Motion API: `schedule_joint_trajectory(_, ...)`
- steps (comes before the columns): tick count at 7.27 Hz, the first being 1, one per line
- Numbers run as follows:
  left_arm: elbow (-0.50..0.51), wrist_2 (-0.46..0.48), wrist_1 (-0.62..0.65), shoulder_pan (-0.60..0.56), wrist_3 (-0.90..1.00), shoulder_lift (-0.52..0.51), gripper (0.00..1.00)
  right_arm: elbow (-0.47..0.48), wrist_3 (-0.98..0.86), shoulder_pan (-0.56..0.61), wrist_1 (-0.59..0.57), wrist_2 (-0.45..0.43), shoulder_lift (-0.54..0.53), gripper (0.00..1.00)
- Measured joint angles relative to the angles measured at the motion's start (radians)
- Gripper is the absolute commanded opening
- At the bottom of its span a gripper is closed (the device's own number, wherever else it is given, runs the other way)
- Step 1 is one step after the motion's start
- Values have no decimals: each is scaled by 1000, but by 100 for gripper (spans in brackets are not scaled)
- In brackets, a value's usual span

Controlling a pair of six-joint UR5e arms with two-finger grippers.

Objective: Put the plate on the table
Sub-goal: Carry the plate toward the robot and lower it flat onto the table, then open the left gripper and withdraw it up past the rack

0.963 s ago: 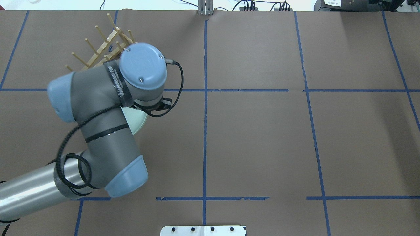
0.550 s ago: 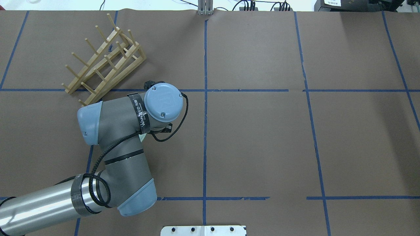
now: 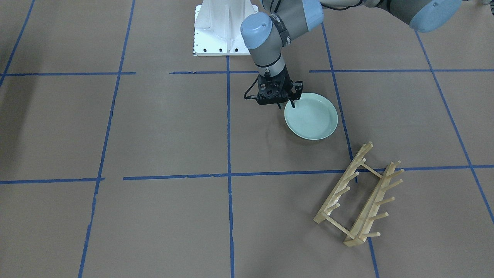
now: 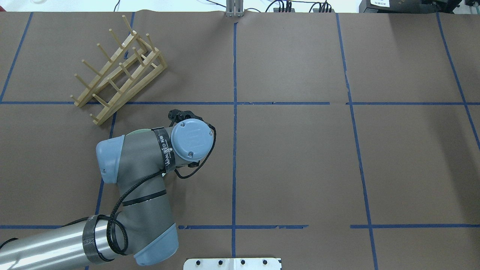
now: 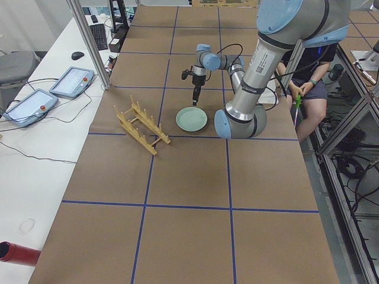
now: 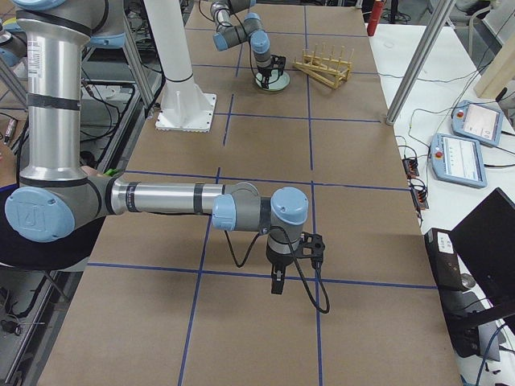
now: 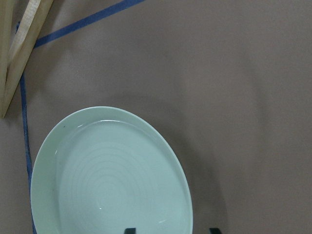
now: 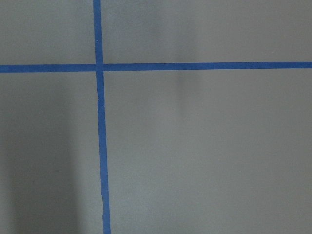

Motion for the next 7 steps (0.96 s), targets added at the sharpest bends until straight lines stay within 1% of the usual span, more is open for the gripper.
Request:
schedule_joint_trajectory(1,-41,-3,0,-42,20,-3,100,0,0,0,0,0,0,100)
schedule_joint_trajectory(2,-85,-29,1,-110,66,-4,100,0,0,0,0,0,0,100)
schedule_joint_trajectory(3,-109,-85,-1,-198,142,-5,100,0,-1,-1,0,0,0,100)
schedule_joint_trajectory(5,-125,-247,-12,-413,383,0,100,0,-1,-1,0,1,0,100)
schedule_joint_trajectory(6,-127,-336,-33,-523,515,20,100,0,0,-1,0,0,0,100)
schedule_joint_trajectory(7,-125,-421,-78,-633,651,68,100,0,0,0,0,0,0,100)
